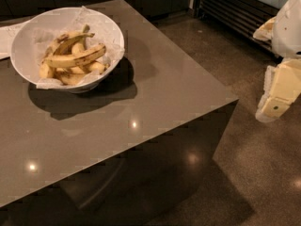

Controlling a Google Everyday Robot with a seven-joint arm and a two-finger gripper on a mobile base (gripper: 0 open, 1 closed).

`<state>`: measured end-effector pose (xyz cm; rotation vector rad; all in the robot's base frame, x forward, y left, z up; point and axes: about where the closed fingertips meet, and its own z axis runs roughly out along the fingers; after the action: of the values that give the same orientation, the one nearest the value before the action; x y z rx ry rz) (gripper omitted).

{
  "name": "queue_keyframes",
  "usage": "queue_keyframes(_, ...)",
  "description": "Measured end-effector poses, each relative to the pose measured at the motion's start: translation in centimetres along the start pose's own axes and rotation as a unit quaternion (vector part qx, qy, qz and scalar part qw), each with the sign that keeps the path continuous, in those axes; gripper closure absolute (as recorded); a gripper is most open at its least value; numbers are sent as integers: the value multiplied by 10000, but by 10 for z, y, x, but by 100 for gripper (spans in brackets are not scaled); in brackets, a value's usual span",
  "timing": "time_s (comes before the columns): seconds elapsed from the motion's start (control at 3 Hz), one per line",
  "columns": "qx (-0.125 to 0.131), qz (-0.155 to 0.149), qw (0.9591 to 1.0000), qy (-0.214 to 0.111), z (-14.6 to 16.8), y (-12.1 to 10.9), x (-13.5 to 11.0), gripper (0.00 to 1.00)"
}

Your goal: Pick banana from white bowl

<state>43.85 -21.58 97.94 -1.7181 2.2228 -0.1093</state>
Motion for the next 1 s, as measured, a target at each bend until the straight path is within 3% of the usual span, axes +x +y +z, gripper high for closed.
queue_keyframes(0.33, 27, 27, 10000, 21, -5, -5, -8, 0)
queue_keyframes(0.67, 27, 10, 10000, 72, -10, -19, -31, 0)
queue_keyframes(1.0, -87, -206, 9996, 144, -7, -32, -64, 0)
